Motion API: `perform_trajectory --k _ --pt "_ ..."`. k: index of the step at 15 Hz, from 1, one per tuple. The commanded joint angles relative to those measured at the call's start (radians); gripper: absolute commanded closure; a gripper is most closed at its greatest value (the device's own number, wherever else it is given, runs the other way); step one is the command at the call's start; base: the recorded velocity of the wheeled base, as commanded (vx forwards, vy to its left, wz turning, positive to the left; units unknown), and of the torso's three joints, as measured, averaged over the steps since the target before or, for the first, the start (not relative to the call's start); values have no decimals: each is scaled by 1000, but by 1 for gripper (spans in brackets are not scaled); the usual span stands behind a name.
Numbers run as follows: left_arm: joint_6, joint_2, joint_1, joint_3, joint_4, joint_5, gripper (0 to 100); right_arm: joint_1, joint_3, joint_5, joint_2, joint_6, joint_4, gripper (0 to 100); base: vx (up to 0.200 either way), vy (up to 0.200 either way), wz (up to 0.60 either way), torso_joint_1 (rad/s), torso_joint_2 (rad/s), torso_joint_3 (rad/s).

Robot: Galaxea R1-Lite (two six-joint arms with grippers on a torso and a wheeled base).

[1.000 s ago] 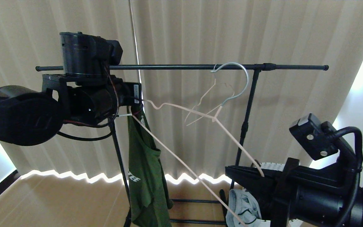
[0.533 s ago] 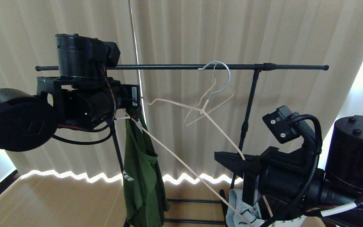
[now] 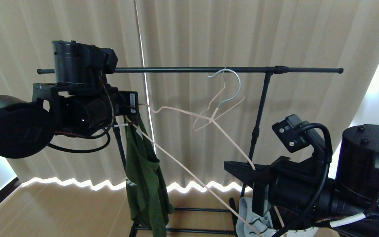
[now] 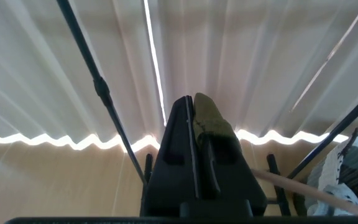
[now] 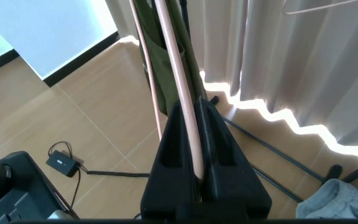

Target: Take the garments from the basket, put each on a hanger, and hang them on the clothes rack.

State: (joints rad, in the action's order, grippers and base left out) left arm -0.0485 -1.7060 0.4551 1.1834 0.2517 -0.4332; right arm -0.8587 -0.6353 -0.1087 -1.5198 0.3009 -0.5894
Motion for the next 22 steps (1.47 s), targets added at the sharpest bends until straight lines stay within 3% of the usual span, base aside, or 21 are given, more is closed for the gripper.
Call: perform_trajectory --k 1,15,22 --pt "-1 9 0 -2 0 -1 100 0 -6 0 -8 0 -3 100 0 0 0 0 0 0" --pt "1 20 -4 -41 0 -13 100 12 -10 -22 -14 1 -1 100 0 0 0 0 0 0" --pt "1 60 25 -79 1 -35 100 41 -202 -22 -223 15 11 100 0 0 0 0 0 0"
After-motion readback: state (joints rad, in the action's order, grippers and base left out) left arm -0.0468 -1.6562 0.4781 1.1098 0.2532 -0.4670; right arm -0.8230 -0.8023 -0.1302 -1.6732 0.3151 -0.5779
